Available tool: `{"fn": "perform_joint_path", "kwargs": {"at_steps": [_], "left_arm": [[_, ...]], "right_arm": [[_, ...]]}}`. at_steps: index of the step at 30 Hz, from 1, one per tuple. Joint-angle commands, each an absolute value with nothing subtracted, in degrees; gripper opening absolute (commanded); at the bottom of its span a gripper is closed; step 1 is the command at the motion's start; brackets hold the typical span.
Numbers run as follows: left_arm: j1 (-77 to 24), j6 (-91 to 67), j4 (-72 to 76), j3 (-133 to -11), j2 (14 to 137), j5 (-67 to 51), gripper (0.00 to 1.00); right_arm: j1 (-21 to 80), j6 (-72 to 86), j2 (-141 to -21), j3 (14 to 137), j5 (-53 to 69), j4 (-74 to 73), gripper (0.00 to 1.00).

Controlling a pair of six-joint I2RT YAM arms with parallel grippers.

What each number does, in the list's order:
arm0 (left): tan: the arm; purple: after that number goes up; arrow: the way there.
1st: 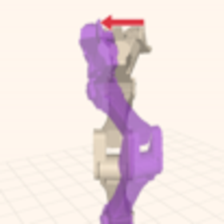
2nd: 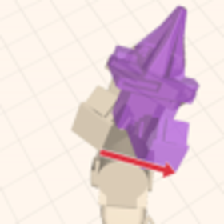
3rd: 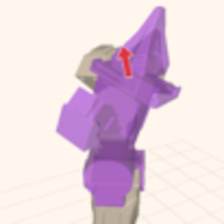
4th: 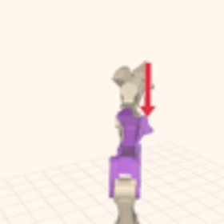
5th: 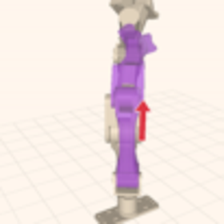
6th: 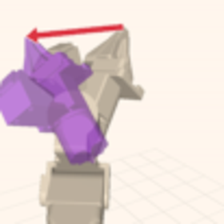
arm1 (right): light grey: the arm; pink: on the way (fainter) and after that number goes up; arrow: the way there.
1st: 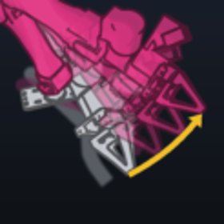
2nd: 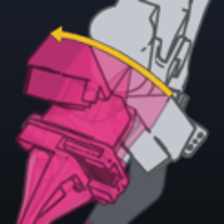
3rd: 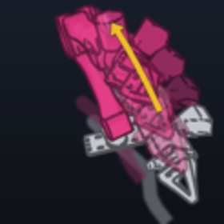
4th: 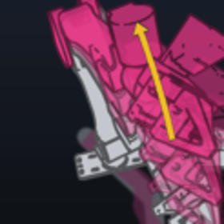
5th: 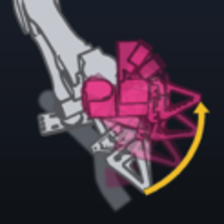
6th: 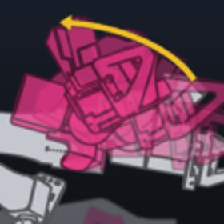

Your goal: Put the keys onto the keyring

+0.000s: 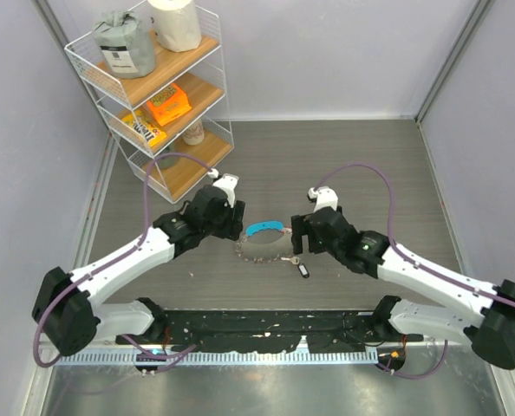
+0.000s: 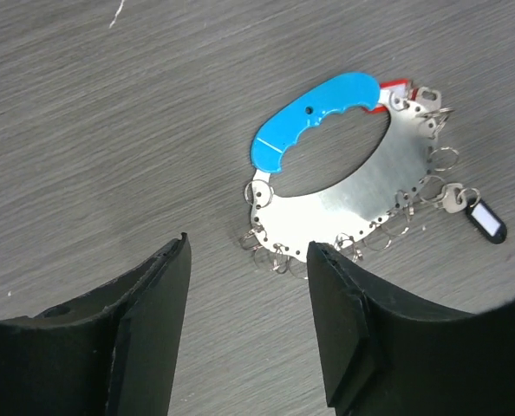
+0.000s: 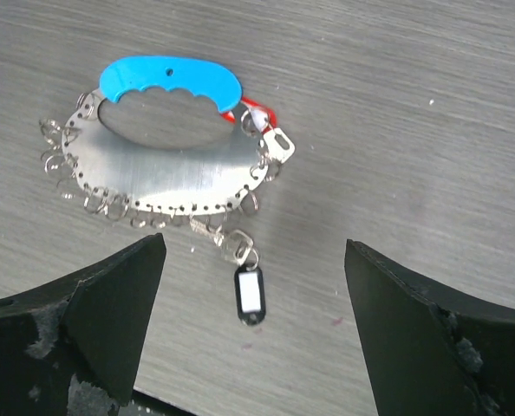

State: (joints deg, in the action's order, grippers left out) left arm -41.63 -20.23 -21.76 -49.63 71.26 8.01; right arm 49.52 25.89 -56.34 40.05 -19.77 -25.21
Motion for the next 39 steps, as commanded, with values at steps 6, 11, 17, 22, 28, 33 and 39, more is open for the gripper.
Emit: {"fn": "perform_joint_path", "kwargs": {"at_steps": [6, 11, 17, 22, 28, 33, 39], "left_arm": [[-41.8, -20.9, -22.2, -46.1, 62.8, 7.3, 0.70], [-41.8, -21.4, -20.3, -43.9, 60.7, 4.7, 0.69], [-41.8, -20.7, -19.9, -42.3, 58.5, 3.7, 0.70], [-41.8, -20.1, -19.8, -42.0, 57.4, 3.3, 0.70], [-41.8, -19.2, -19.5, -41.6, 56.8, 3.6, 0.71], [-41.8, -18.9, -18.7, -41.6, 57.2, 3.5, 0.70], [-41.8, -18.5, -18.7, -41.7, 57.8, 3.4, 0.70]], "right_arm": [[45.1, 22.1, -69.5, 46.2, -17.9, -17.1, 0.80], [42.1, 21.4, -76.1, 48.0, -15.3, -15.3, 0.64], [41.7, 19.0, -83.7, 51.0, -14.2, -14.9, 0.52], [41.4, 18.4, -87.7, 52.7, -14.5, -15.1, 0.44], [41.4, 17.9, -89.3, 52.4, -14.2, -15.2, 0.44], [41.4, 17.8, -91.1, 52.8, -14.4, -15.4, 0.44], [41.4, 17.7, -92.6, 53.6, -14.2, -15.6, 0.38]]}}
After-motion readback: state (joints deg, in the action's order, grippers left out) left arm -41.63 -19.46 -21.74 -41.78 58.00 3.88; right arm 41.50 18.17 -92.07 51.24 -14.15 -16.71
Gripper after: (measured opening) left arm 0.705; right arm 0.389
